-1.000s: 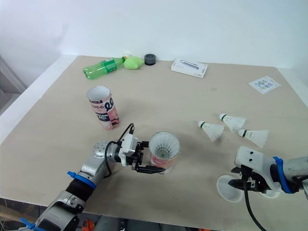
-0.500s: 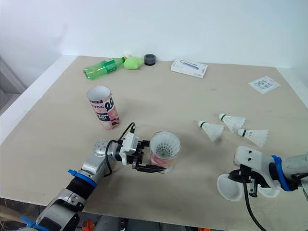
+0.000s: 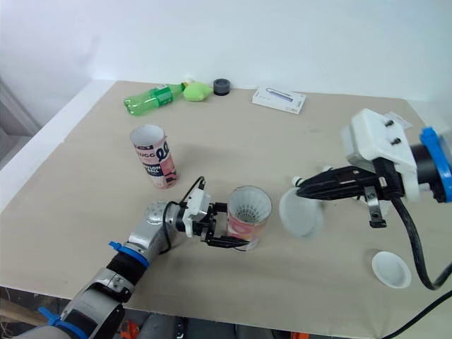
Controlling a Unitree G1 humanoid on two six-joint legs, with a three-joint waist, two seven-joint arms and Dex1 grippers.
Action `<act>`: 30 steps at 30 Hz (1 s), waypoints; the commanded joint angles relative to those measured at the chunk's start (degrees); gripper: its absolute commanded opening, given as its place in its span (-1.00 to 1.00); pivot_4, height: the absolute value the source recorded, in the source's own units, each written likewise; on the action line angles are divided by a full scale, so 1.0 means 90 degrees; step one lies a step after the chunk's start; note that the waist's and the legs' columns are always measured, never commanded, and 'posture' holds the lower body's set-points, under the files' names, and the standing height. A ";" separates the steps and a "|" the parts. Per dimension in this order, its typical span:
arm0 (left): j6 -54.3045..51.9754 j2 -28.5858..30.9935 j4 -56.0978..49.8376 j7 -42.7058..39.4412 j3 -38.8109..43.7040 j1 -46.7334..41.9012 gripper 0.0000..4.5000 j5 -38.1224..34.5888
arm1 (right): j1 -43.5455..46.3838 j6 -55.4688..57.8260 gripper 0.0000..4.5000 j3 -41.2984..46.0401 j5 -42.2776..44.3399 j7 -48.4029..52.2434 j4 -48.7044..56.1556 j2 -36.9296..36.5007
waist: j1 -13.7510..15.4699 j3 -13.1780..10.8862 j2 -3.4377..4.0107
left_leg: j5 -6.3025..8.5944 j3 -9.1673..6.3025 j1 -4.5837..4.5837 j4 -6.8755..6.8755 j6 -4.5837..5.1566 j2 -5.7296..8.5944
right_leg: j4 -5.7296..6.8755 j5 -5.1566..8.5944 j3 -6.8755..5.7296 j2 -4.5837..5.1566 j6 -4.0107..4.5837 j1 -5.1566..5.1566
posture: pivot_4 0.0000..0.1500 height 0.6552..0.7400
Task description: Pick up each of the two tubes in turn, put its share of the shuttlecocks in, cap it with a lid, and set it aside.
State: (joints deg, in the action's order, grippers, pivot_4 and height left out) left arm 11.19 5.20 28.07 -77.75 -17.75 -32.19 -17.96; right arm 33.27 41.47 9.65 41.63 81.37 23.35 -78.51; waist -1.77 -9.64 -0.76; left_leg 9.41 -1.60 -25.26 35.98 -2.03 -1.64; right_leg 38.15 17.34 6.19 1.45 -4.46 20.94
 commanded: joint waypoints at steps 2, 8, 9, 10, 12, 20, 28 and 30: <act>-0.0059 -0.0128 0.0296 0.0073 -0.0058 -0.0053 0.45 0.0194 | 0.1851 -0.0010 -0.98 -0.1321 -0.0470 0.0687 -0.0603 0.0355 | -0.0012 -0.0001 0.0002 | 0.0001 0.0015 -0.0006 -0.0002 -0.0001 0.0003 | -0.0004 -0.0016 0.0009 0.0009 -0.0025 0.0011 | 1.00 0.75; -0.0089 -0.0187 0.0484 0.0033 -0.0052 -0.0081 0.45 0.0246 | 0.3615 -0.0603 -0.98 -0.3136 -0.1416 0.1237 -0.1277 0.1059 | 0.0008 0.0000 0.0004 | 0.0001 0.0004 -0.0014 -0.0023 -0.0001 0.0000 | 0.0002 -0.0024 0.0002 -0.0001 0.0007 0.0038 | 1.00 0.75; -0.0086 -0.0176 0.0498 0.0004 -0.0074 -0.0081 0.45 0.0270 | 0.3782 -0.0708 -0.98 -0.3383 -0.1455 0.1237 -0.1332 0.1146 | 0.0011 0.0000 0.0004 | 0.0001 0.0005 -0.0014 -0.0025 -0.0001 0.0000 | 0.0002 -0.0029 0.0002 -0.0001 0.0018 0.0036 | 1.00 0.75; -0.0123 -0.0157 0.0510 -0.0037 -0.0104 -0.0088 0.45 0.0291 | 0.3901 -0.0891 -0.98 -0.3612 -0.1565 0.1237 -0.1407 0.1249 | 0.0016 0.0000 0.0004 | 0.0001 0.0005 -0.0015 -0.0028 -0.0001 0.0001 | 0.0003 -0.0029 0.0002 -0.0001 0.0020 0.0038 | 1.00 0.75; -0.0188 -0.0111 0.0482 -0.0124 -0.0172 -0.0076 0.45 0.0322 | 0.4047 -0.1170 -0.98 -0.4001 -0.1772 0.1237 -0.1528 0.1394 | 0.0015 0.0001 0.0005 | 0.0001 0.0002 -0.0017 -0.0030 -0.0001 0.0001 | 0.0003 -0.0028 0.0001 -0.0001 0.0022 0.0037 | 1.00 0.75; -0.0363 0.0070 0.0350 -0.0253 -0.0313 -0.0074 0.45 0.0450 | 0.4089 -0.2153 -0.98 -0.4738 -0.2241 0.1237 -0.1568 0.1463 | 0.0025 0.0002 0.0006 | 0.0001 -0.0005 -0.0014 -0.0036 -0.0001 -0.0004 | 0.0005 -0.0026 -0.0006 -0.0009 0.0030 0.0036 | 1.00 0.75; -0.0491 0.0120 0.0246 -0.0277 -0.0322 -0.0043 0.45 0.0409 | 0.3979 -0.2203 -0.98 -0.4492 -0.2375 0.1237 -0.1247 0.1575 | 0.0012 0.0002 0.0007 | 0.0001 -0.0008 0.0000 -0.0036 -0.0001 -0.0014 | 0.0010 -0.0028 -0.0013 -0.0016 0.0038 0.0030 | 1.00 0.75; -0.0501 0.0129 0.0232 -0.0291 -0.0326 -0.0040 0.45 0.0403 | 0.3957 -0.2134 -0.98 -0.4407 -0.2323 0.1237 -0.1099 0.1607 | 0.0006 0.0003 0.0007 | 0.0001 -0.0008 0.0000 -0.0038 -0.0001 -0.0014 | 0.0012 -0.0029 -0.0013 -0.0016 0.0044 0.0031 | 1.00 0.75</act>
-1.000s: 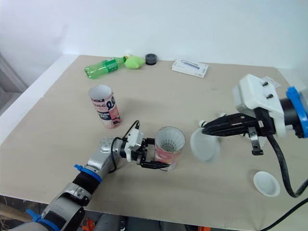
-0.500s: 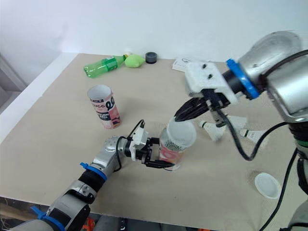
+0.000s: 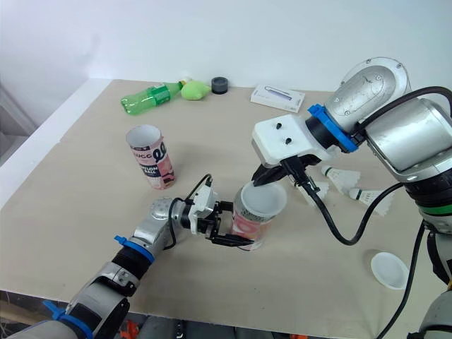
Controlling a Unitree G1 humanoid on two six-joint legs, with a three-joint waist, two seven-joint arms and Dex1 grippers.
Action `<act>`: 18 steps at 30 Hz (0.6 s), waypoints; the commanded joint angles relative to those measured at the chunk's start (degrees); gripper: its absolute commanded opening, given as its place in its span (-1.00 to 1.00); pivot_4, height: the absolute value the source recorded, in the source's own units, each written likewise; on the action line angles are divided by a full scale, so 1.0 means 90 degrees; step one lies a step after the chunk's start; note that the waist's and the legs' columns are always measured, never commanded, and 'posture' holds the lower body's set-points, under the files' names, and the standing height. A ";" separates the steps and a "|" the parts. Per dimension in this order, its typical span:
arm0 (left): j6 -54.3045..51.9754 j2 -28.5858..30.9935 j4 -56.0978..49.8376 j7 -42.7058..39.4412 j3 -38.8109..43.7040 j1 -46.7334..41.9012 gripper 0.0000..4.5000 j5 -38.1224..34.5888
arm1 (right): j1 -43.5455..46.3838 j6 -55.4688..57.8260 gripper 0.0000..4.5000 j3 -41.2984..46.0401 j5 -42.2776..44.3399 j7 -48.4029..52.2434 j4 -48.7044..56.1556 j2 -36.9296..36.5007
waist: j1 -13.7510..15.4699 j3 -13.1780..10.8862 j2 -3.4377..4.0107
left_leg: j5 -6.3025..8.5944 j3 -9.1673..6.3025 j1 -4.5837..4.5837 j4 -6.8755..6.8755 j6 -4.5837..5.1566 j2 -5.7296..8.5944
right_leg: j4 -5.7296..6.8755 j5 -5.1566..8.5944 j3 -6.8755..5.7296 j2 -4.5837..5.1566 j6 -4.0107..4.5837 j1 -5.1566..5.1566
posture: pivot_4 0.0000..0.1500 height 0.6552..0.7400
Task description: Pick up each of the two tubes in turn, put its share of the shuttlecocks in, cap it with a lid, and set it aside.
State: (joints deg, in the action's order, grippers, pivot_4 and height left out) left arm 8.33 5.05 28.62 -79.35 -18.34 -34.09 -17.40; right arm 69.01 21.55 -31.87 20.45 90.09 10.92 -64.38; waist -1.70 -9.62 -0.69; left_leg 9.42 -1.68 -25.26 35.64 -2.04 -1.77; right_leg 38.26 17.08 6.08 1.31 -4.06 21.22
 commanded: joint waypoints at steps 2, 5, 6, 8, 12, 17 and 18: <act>-0.0193 0.0144 0.0181 -0.0121 -0.0255 0.0157 0.45 0.0338 | -0.0041 0.0161 -0.98 0.0267 0.0076 0.0268 0.0400 0.0076 | -0.0005 0.0000 0.0000 | 0.0000 -0.0001 0.0000 -0.0003 0.0000 0.0000 | 0.0002 0.0002 -0.0001 0.0000 0.0002 0.0001 | 1.00 0.75; -0.0185 0.0129 0.0237 -0.0129 -0.0239 0.0110 0.45 0.0340 | -0.0089 0.0307 -0.98 0.0361 0.0109 0.0268 0.0558 0.0183 | -0.0006 0.0000 0.0001 | 0.0000 -0.0003 0.0000 -0.0005 0.0000 0.0000 | 0.0003 0.0003 -0.0003 0.0000 0.0004 0.0001 | 1.00 0.75; -0.0183 0.0128 0.0249 -0.0133 -0.0234 0.0100 0.45 0.0339 | -0.0100 0.0340 -0.98 0.0396 0.0104 0.0268 0.0590 0.0228 | -0.0010 0.0000 0.0001 | 0.0000 -0.0004 0.0000 -0.0005 0.0000 0.0000 | 0.0003 0.0003 -0.0004 0.0000 0.0004 0.0001 | 1.00 0.75; -0.0179 0.0123 0.0276 -0.0132 -0.0225 0.0081 0.45 0.0338 | -0.0096 0.0462 -0.98 0.0508 0.0101 0.0267 0.0652 0.0375 | -0.0017 0.0000 0.0001 | 0.0000 -0.0004 0.0000 -0.0004 0.0000 0.0001 | 0.0005 0.0003 -0.0004 0.0000 0.0004 0.0001 | 1.00 0.75; -0.0180 0.0136 0.0284 -0.0149 -0.0216 0.0074 0.45 0.0330 | -0.0127 0.0464 -0.98 0.0558 -0.0068 0.0267 0.0668 0.0504 | -0.0018 0.0000 0.0001 | 0.0000 -0.0005 -0.0001 -0.0002 0.0000 0.0001 | 0.0008 0.0003 -0.0005 0.0000 0.0003 0.0001 | 1.00 0.75; -0.0194 0.0145 0.0270 -0.0155 -0.0206 0.0078 0.45 0.0328 | -0.0187 0.0204 -0.98 0.0582 -0.0485 0.0149 0.0534 0.0684 | -0.0018 0.0000 0.0001 | 0.0000 -0.0005 0.0000 -0.0003 0.0000 0.0001 | 0.0009 0.0003 -0.0006 0.0000 0.0004 0.0002 | 1.00 0.75; -0.0201 0.0148 0.0263 -0.0158 -0.0203 0.0079 0.45 0.0326 | -0.0190 0.0187 -0.98 0.0602 -0.0527 0.0157 0.0525 0.0714 | -0.0018 0.0000 0.0001 | 0.0000 -0.0005 0.0000 -0.0002 0.0000 0.0001 | 0.0010 0.0003 -0.0006 -0.0001 0.0004 0.0002 | 1.00 0.75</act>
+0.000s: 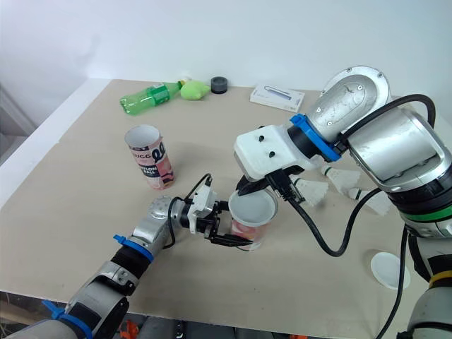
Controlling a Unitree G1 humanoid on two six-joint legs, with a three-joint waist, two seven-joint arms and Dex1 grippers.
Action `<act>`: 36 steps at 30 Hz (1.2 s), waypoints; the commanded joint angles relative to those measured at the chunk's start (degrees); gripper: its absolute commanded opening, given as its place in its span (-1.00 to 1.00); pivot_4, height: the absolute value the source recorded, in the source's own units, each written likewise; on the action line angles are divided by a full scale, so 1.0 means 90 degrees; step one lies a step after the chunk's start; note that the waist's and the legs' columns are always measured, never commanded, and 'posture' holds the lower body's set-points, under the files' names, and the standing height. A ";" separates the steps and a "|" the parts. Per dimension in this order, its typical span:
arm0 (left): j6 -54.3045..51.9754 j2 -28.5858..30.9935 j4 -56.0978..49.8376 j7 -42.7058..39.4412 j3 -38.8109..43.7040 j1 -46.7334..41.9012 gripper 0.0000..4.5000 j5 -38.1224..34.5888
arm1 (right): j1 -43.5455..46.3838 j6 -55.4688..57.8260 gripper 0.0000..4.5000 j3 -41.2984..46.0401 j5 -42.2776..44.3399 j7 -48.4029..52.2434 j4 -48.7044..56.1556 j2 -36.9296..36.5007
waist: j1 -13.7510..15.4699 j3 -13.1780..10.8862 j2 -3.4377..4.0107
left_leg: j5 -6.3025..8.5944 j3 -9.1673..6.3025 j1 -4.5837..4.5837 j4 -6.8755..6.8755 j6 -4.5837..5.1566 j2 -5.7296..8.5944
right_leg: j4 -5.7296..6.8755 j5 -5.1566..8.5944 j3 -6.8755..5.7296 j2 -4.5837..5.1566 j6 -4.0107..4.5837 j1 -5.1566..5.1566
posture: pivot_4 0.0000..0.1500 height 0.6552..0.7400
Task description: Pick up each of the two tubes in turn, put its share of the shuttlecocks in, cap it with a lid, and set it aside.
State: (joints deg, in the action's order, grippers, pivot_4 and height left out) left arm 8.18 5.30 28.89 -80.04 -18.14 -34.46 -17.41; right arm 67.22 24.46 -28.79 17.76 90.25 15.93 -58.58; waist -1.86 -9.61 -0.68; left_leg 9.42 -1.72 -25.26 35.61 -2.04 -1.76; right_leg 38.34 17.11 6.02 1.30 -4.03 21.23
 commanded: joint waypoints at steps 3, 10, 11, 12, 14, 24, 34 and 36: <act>-0.0196 0.0129 0.0230 -0.0079 -0.0211 0.0121 0.45 0.0327 | -0.0017 -0.0354 -0.98 0.0274 -0.0507 0.0192 -0.0064 0.0041 | -0.0001 0.0000 0.0000 | 0.0000 0.0000 0.0000 0.0003 0.0000 0.0000 | 0.0004 0.0000 0.0000 0.0000 0.0000 0.0000 | 1.00 0.75; -0.0223 0.0148 0.0204 -0.0087 -0.0207 0.0123 0.45 0.0330 | -0.0085 -0.0680 -0.98 0.0249 -0.0747 0.0250 -0.0118 -0.0089 | -0.0002 0.0000 0.0000 | 0.0000 0.0001 0.0006 0.0004 0.0000 0.0000 | 0.0008 0.0000 0.0001 -0.0001 0.0000 -0.0003 | 1.00 0.75; -0.0222 0.0150 0.0210 -0.0090 -0.0207 0.0117 0.45 0.0331 | -0.0095 -0.0681 -0.98 0.0242 -0.0723 0.0250 -0.0093 -0.0113 | -0.0002 0.0000 0.0000 | -0.0001 0.0001 0.0007 0.0004 -0.0001 0.0000 | 0.0009 0.0000 0.0001 -0.0001 0.0000 -0.0004 | 1.00 0.75; -0.0214 0.0147 0.0220 -0.0089 -0.0206 0.0108 0.45 0.0335 | -0.0107 -0.0681 -0.98 0.0229 -0.0694 0.0250 -0.0061 -0.0150 | -0.0002 0.0000 0.0000 | -0.0001 0.0001 0.0008 0.0004 -0.0001 0.0000 | 0.0009 0.0000 0.0001 0.0000 0.0000 -0.0004 | 1.00 0.75; -0.0220 0.0139 0.0221 -0.0084 -0.0206 0.0097 0.45 0.0332 | -0.0133 -0.0711 -0.98 0.0193 -0.0632 0.0250 -0.0001 -0.0247 | -0.0002 0.0000 0.0000 | -0.0001 0.0001 0.0008 0.0004 -0.0001 0.0000 | 0.0011 0.0001 0.0001 -0.0001 0.0000 -0.0003 | 1.00 0.75; -0.0200 0.0109 0.0275 -0.0069 -0.0197 0.0059 0.45 0.0337 | -0.0284 -0.0891 -0.98 0.0165 -0.0795 0.0250 -0.0081 -0.0417 | -0.0002 0.0000 0.0000 | -0.0001 0.0001 0.0008 0.0004 -0.0001 0.0001 | 0.0014 0.0003 0.0001 0.0001 0.0001 -0.0004 | 1.00 0.75; -0.0163 0.0097 0.0311 -0.0041 -0.0171 0.0050 0.45 0.0337 | -0.0433 -0.0843 -0.98 0.0084 -0.0617 0.0250 0.0207 -0.0405 | -0.0008 0.0002 -0.0002 | -0.0002 0.0001 0.0013 0.0015 -0.0002 0.0001 | 0.0023 0.0003 0.0001 0.0000 0.0000 -0.0006 | 1.00 0.75; -0.0164 0.0095 0.0315 -0.0032 -0.0167 0.0048 0.45 0.0339 | -0.0508 -0.0815 -0.98 0.0068 -0.0630 0.0250 0.0232 -0.0383 | -0.0013 0.0005 -0.0003 | -0.0002 0.0000 0.0013 0.0014 -0.0002 0.0001 | 0.0023 0.0004 0.0001 0.0000 0.0001 -0.0008 | 1.00 0.75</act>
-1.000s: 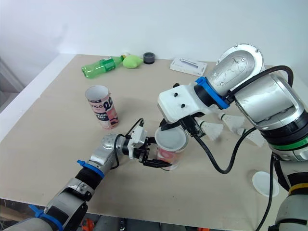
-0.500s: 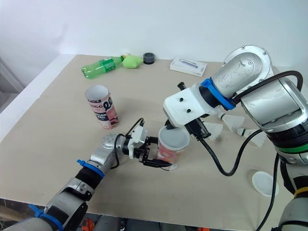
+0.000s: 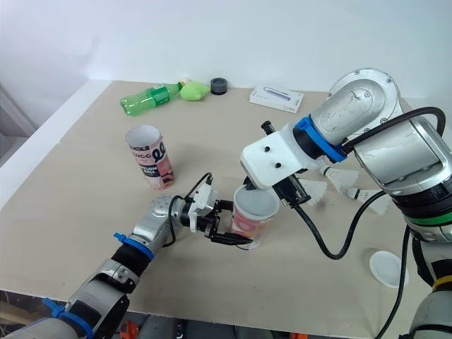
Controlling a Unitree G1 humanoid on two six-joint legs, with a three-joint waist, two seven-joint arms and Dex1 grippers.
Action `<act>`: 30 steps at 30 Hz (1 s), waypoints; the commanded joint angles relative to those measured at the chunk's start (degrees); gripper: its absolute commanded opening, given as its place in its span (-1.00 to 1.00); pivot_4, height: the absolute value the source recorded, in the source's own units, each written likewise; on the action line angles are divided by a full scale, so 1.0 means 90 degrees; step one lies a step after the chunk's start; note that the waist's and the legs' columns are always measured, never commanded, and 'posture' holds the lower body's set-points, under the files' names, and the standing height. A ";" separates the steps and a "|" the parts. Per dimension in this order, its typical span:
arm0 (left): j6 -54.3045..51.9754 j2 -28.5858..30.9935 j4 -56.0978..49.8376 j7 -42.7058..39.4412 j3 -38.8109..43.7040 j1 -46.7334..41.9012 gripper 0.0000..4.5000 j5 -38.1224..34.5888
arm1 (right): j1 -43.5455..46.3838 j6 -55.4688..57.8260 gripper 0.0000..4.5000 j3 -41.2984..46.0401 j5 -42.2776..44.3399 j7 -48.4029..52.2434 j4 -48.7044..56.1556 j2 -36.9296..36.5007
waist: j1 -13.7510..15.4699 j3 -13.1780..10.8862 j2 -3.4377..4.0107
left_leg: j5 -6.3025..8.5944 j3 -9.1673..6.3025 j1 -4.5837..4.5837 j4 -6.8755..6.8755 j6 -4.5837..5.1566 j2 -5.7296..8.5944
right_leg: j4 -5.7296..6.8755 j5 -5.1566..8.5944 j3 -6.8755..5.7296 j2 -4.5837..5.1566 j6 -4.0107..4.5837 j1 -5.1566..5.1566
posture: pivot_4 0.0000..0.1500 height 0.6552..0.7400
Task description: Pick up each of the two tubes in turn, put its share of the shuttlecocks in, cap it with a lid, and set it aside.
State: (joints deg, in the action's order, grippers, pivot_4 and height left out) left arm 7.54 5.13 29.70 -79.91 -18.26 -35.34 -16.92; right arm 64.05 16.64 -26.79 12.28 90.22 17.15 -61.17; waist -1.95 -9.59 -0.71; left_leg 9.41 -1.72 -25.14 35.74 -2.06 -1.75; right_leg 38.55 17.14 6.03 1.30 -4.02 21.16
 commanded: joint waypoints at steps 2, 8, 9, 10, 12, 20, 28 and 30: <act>-0.0096 0.0119 0.0206 -0.0042 -0.0154 0.0158 0.45 0.0290 | -0.0199 0.0078 -0.98 -0.0155 -0.0097 0.0253 0.0072 -0.0010 | -0.0006 0.0005 -0.0004 | 0.0000 0.0000 0.0001 -0.0001 0.0000 0.0000 | 0.0000 0.0002 0.0000 0.0000 0.0000 -0.0001 | 1.00 0.75; -0.0106 0.0124 0.0176 -0.0037 -0.0153 0.0174 0.45 0.0295 | -0.0262 0.0163 -0.98 -0.0078 -0.0160 0.0253 -0.0029 0.0124 | -0.0009 0.0008 -0.0008 | 0.0000 -0.0001 0.0005 -0.0001 0.0000 0.0000 | 0.0001 0.0002 -0.0001 0.0000 0.0002 -0.0003 | 1.00 0.75; -0.0108 0.0122 0.0179 -0.0033 -0.0148 0.0171 0.45 0.0296 | -0.0261 0.0184 -0.98 -0.0048 -0.0129 0.0253 -0.0045 0.0152 | -0.0010 0.0008 -0.0008 | 0.0000 -0.0001 0.0005 -0.0001 0.0000 0.0000 | 0.0001 0.0002 -0.0001 0.0000 0.0002 -0.0004 | 1.00 0.75; -0.0109 0.0123 0.0183 -0.0032 -0.0146 0.0169 0.45 0.0297 | -0.0249 0.0237 -0.85 -0.0013 -0.0061 0.0253 -0.0070 0.0194 | -0.0010 0.0008 -0.0008 | 0.0000 -0.0001 0.0006 -0.0001 0.0000 -0.0001 | 0.0001 0.0002 -0.0001 0.0000 0.0002 -0.0004 | 1.00 0.75; -0.0112 0.0123 0.0187 -0.0038 -0.0146 0.0163 0.45 0.0301 | -0.0162 0.0352 -0.60 0.0048 0.0063 0.0253 -0.0147 0.0271 | -0.0012 0.0008 -0.0008 | 0.0000 -0.0001 0.0006 -0.0001 0.0000 -0.0001 | 0.0001 0.0002 -0.0001 -0.0001 0.0002 -0.0005 | 1.00 0.75; -0.0116 0.0089 0.0257 -0.0094 -0.0143 0.0106 0.45 0.0313 | 0.0546 0.1369 -0.08 0.0627 0.0483 0.0253 -0.0731 0.0616 | -0.0005 0.0005 -0.0008 | 0.0000 -0.0001 -0.0001 -0.0001 0.0000 0.0003 | 0.0026 0.0008 0.0001 0.0002 0.0009 0.0011 | 1.00 0.75; -0.0111 0.0096 0.0269 -0.0097 -0.0127 0.0099 0.45 0.0305 | 0.0500 0.2349 -0.18 0.1268 0.1762 0.0253 -0.0580 0.0116 | -0.0006 0.0005 -0.0009 | 0.0000 -0.0008 -0.0005 -0.0005 0.0000 0.0008 | 0.0030 0.0013 0.0000 0.0002 0.0008 0.0011 | 1.00 0.75; -0.0129 0.0114 0.0254 -0.0104 -0.0122 0.0107 0.45 0.0299 | 0.0299 0.2348 -0.42 0.1226 0.1810 0.0253 -0.0467 -0.0082 | -0.0010 0.0005 -0.0009 | 0.0000 -0.0008 -0.0003 -0.0005 0.0000 0.0008 | 0.0029 0.0013 0.0000 0.0001 0.0007 0.0010 | 1.00 0.75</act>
State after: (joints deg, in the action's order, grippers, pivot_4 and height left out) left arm 7.51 5.27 29.95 -80.56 -17.82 -35.57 -16.84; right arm 67.74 37.79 -17.31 27.31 90.35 11.21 -60.42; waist -2.03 -9.54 -0.78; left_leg 9.41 -1.78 -25.16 35.70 -2.06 -1.69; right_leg 38.81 17.28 6.04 1.31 -3.95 21.26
